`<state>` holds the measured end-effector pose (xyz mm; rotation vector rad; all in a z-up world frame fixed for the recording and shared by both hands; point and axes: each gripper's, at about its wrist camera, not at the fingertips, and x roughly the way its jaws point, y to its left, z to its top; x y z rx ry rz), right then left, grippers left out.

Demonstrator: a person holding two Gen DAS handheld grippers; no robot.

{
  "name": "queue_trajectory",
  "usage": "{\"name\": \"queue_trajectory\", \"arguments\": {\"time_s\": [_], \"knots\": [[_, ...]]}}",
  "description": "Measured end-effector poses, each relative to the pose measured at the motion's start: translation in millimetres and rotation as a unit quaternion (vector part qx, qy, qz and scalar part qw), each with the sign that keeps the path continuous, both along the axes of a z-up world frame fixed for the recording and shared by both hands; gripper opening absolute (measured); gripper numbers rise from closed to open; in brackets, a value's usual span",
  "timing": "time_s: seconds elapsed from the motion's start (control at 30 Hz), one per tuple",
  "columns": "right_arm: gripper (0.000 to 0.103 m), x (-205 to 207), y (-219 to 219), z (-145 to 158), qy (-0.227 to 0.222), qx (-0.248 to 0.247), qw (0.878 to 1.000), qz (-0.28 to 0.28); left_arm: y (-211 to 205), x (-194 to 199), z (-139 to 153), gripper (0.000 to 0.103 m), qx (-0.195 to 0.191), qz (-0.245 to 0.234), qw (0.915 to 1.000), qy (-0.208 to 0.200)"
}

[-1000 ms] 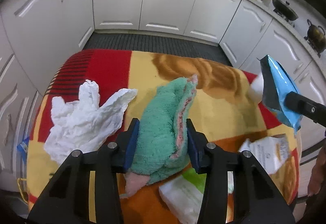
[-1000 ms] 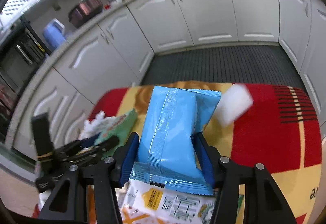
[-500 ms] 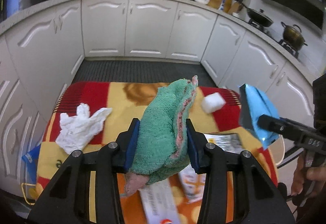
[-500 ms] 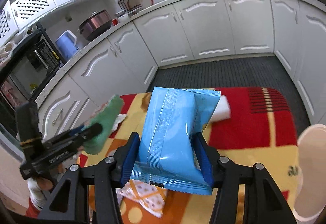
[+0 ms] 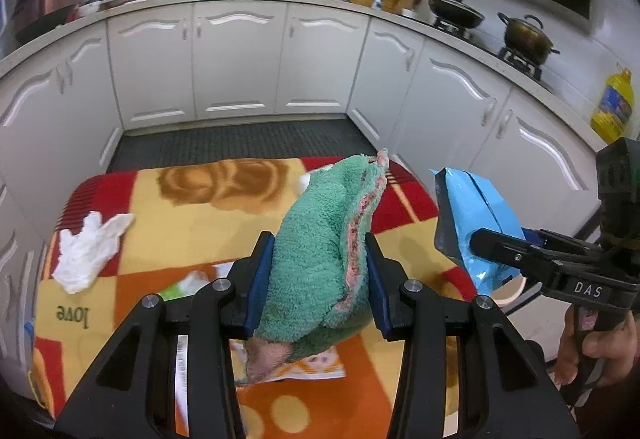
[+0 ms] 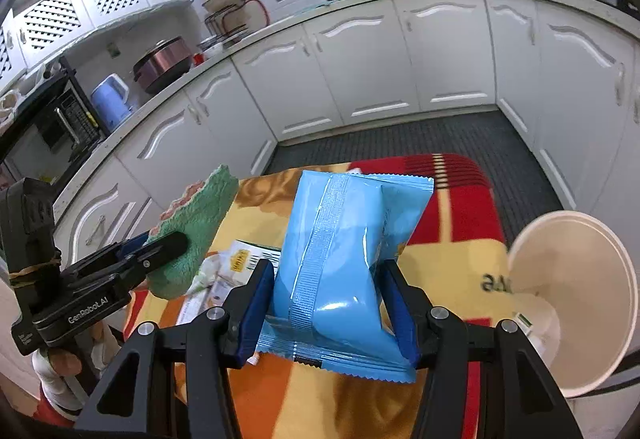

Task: Collect trash
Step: 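Carry the blue packet and green towel over the beige bin and release both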

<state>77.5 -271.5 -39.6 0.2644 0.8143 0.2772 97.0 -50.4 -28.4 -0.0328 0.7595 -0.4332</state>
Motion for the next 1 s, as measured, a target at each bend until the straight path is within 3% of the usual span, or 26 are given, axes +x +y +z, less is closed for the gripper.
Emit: {"name": "queue_trajectory", "arguments": {"time_s": [0.73, 1.0], "knots": [[0.053, -43.0, -106.4, -18.8, 0.017, -0.016, 0.994, -0.108, -127.3, -3.5, -16.5, 0.041, 0.002, -0.094, 0.9952, 0.026], [0.048, -48.6, -145.2, -51.9, 0.053, 0.01, 0.989, -0.14, -148.9, 1.6, -34.5, 0.041, 0.009, -0.106, 0.993, 0.05]]}}
